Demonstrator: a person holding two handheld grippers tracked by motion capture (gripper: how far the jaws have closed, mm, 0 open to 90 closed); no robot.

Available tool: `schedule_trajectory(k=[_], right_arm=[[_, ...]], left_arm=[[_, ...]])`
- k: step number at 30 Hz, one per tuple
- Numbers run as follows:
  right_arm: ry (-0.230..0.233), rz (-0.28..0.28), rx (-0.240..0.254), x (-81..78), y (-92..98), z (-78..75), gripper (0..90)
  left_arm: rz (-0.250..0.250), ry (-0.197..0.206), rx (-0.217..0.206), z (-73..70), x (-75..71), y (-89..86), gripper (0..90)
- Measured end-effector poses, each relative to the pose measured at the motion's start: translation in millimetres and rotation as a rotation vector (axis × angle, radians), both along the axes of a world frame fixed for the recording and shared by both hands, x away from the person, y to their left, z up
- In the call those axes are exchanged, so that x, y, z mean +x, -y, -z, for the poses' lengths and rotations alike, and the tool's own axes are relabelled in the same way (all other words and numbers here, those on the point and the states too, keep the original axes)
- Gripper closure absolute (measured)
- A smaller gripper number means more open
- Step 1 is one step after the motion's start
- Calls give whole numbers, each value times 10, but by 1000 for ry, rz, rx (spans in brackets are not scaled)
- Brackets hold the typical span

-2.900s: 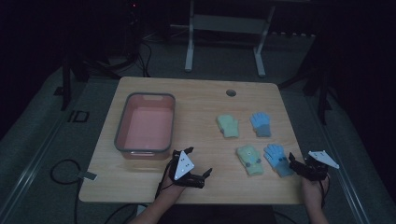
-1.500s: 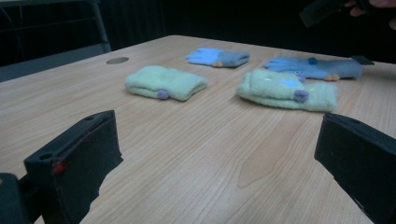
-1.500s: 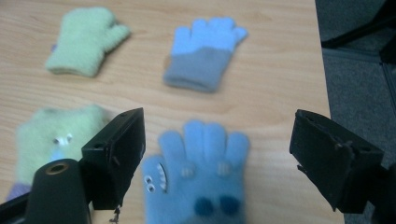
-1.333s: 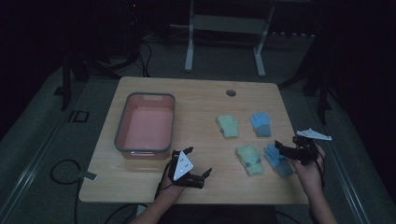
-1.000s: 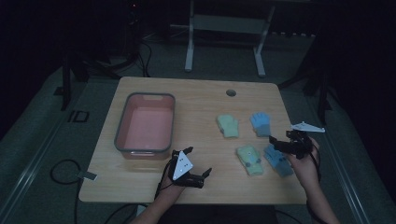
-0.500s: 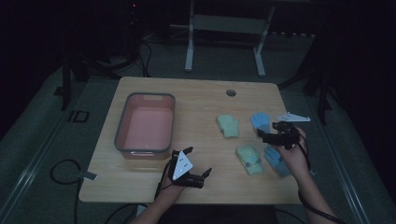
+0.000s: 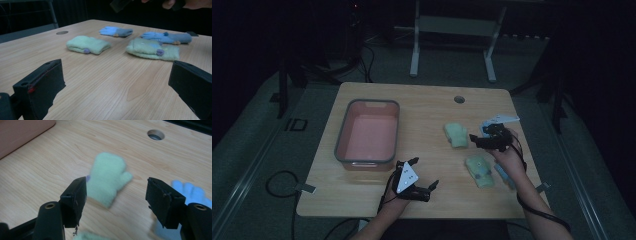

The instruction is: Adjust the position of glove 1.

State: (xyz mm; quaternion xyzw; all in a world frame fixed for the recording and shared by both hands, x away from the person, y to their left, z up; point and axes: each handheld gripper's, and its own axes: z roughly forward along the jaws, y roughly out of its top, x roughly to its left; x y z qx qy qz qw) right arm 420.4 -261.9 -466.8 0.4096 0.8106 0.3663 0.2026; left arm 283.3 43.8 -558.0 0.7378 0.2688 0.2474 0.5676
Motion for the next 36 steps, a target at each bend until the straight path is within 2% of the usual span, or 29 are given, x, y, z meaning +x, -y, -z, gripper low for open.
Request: schedule_trajectory(k=[6, 7, 17, 23, 24, 27, 32, 34, 36], right_arm=[[-23, -37, -16, 128, -146, 82, 375], [-32, -56, -24, 185, -205, 123, 386], [-84, -107, -53, 420, -418, 295, 451], [-96, -95, -61, 556, -488, 387, 499], [-107, -85, -53, 619, -505, 430, 513], [-115, -75, -47, 681, -519, 475, 540], [-120, -65, -47, 763, -533, 531, 566], [-116, -56, -68, 787, -544, 559, 568], [-120, -60, -68, 801, -549, 578, 567]], left_arm=[[2, 1, 0, 0, -1, 0, 0], [2, 1, -1, 0, -1, 0, 0], [6, 0, -4, 0, 0, -6, 0], [7, -1, -9, 1, 1, -9, 0], [8, -1, -10, 1, 0, -10, 0], [8, -1, -11, 1, 1, -11, 0], [7, -3, -14, 1, 2, -15, 0], [8, -3, -15, 2, 3, -16, 0], [9, -4, -15, 2, 3, -17, 0]])
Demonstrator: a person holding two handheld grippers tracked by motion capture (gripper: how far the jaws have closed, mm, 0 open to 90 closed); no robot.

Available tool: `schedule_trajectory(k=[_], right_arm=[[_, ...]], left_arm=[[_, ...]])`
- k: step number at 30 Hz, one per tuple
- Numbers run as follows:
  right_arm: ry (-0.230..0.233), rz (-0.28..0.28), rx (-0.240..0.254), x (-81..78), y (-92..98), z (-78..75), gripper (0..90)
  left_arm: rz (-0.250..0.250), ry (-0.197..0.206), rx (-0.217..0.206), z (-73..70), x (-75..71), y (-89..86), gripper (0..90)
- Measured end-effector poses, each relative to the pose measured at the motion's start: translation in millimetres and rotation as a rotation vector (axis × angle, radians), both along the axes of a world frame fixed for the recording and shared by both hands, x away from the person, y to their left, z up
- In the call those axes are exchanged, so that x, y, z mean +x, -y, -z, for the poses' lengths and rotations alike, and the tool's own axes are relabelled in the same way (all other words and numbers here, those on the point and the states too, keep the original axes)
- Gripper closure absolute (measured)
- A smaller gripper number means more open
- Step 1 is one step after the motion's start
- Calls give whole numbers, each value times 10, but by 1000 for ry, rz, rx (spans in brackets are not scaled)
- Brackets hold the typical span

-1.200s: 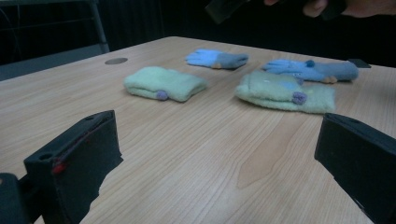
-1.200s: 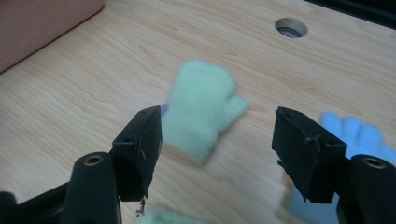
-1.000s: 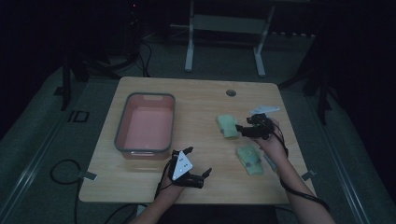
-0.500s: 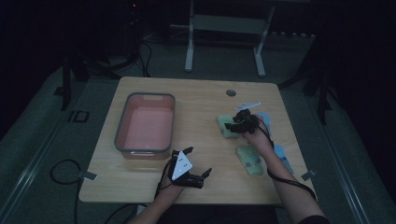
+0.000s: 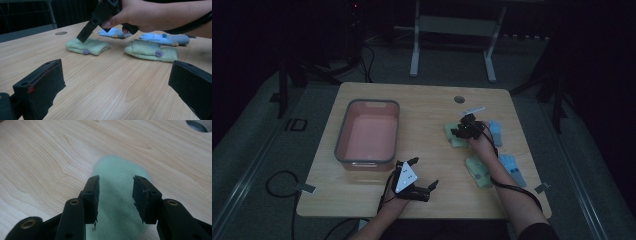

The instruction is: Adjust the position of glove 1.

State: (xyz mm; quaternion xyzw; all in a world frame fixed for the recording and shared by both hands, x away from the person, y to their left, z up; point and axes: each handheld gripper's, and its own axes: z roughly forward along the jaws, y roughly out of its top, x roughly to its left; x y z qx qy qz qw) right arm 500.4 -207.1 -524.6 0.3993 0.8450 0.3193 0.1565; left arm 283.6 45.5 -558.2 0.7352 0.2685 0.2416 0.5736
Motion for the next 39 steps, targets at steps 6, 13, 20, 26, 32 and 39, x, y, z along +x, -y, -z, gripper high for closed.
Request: schedule_trajectory(k=[6, 13, 20, 26, 32, 39], right_arm=[[-27, -5, 4, 53, 6, 118, 585], [-33, 8, 21, 51, 17, 140, 669], [-49, 54, 48, 27, 0, 121, 861], [-7, 95, 87, -154, -81, -147, 874], [26, 98, 117, -447, -181, -445, 875], [45, 111, 123, -799, -304, -657, 876]], left_arm=[[0, 1, -3, 1, -1, -1, 0], [-2, 2, -3, 1, -3, 0, 0], [-3, 0, -3, 0, 0, -2, 0], [-4, 3, -2, 1, -3, 0, 0], [-7, 9, 4, 0, -9, 5, 0], [-8, 7, 0, 1, -8, 7, 0]])
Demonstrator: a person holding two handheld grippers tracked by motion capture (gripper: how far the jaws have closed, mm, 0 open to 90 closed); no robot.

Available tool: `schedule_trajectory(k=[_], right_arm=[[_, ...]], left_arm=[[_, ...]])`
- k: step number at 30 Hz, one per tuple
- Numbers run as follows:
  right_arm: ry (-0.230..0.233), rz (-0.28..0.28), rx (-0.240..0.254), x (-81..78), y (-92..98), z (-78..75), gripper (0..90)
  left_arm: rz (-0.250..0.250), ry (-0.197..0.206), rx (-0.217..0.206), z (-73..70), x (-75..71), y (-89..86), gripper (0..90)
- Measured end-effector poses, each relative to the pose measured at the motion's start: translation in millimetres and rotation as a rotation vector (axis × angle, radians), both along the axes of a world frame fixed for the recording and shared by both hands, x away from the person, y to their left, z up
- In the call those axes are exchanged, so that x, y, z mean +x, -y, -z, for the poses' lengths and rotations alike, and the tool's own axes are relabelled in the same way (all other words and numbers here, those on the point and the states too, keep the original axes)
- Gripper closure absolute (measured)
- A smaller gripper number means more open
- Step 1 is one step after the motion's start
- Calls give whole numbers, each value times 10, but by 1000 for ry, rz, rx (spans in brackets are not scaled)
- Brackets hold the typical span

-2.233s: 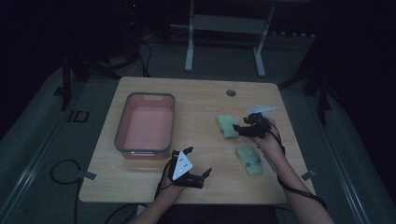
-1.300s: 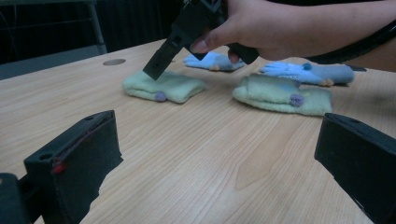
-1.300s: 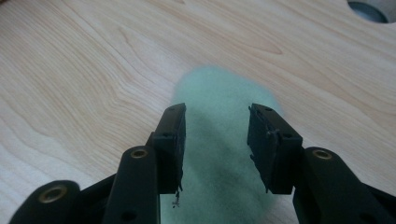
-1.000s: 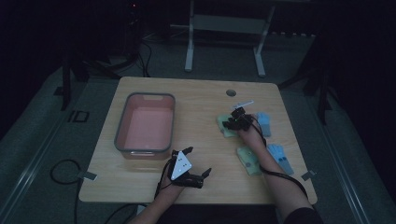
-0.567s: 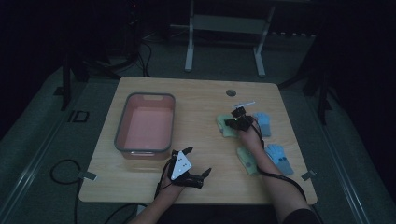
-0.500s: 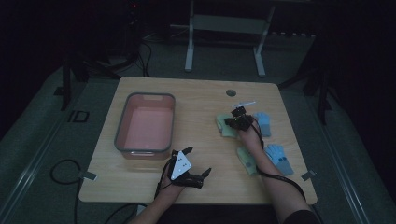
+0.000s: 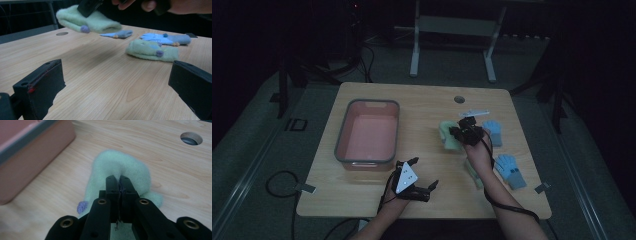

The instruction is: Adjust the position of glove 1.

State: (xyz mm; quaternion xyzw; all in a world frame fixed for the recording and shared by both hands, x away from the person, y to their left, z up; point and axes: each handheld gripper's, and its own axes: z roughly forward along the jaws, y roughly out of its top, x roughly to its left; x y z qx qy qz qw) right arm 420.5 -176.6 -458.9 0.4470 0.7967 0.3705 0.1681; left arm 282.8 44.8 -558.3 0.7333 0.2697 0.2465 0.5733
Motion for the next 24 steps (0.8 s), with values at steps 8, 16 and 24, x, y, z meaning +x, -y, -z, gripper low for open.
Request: schedule_trajectory(k=[8, 16, 24], right_arm=[[27, 11, 11, -347, -140, -58, 876], [10, 36, 19, -523, -261, 80, 876], [-39, 63, 11, -592, -384, 408, 875]], left_arm=[[-1, 3, -2, 1, -3, -4, 0], [-2, 4, -2, 1, -4, -5, 0], [2, 8, 2, 1, -8, -4, 0]])
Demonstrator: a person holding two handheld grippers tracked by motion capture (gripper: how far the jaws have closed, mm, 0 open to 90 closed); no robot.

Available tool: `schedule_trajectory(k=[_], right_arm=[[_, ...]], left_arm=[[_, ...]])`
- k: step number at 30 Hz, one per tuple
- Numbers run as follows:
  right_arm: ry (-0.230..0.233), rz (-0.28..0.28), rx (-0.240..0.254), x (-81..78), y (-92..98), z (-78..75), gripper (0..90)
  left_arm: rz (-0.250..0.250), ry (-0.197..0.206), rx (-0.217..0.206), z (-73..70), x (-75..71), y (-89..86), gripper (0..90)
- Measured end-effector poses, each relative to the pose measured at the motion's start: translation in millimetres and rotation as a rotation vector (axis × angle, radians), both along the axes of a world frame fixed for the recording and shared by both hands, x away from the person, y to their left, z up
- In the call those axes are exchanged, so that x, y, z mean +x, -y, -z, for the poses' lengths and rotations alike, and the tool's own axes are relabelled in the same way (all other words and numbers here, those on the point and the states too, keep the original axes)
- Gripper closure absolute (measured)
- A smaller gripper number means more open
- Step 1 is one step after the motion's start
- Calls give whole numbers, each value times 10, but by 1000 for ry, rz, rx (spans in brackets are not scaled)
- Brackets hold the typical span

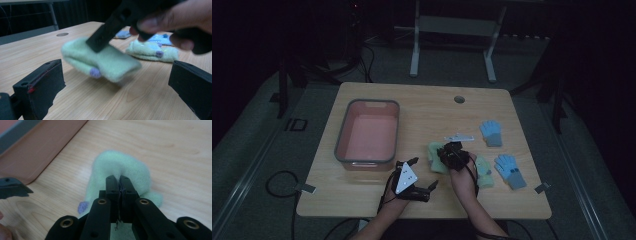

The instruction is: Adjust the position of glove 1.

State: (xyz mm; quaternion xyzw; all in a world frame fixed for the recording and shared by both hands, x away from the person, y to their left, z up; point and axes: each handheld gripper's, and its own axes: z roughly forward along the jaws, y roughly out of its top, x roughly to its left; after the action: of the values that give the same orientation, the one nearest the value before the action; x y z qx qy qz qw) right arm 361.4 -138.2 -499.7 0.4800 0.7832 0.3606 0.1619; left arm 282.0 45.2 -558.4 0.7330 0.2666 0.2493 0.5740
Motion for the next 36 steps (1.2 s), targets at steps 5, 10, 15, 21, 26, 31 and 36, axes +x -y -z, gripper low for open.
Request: schedule_trajectory(k=[5, 10, 15, 21, 26, 31, 36], right_arm=[[-7, 12, -18, 51, -42, 124, 874], [-48, 4, -43, 142, -84, 321, 827], [-53, -19, -25, 152, -70, 425, 737], [-64, -59, 23, 176, 7, 349, 609], [-35, -63, 15, 186, 82, 245, 582], [-4, -88, 4, 191, 141, 135, 578], [16, -115, -7, 209, 245, 35, 555]], left_arm=[[0, 2, -1, 1, -4, 5, 0], [0, 1, -1, 0, -2, 0, 0], [2, 0, 1, 0, -1, -1, 0], [3, 0, -1, 0, 0, -2, 0], [4, 0, 0, 0, -1, -1, 0], [4, -2, -1, 0, 3, -4, 0], [2, -1, -2, 0, 2, -3, 0]])
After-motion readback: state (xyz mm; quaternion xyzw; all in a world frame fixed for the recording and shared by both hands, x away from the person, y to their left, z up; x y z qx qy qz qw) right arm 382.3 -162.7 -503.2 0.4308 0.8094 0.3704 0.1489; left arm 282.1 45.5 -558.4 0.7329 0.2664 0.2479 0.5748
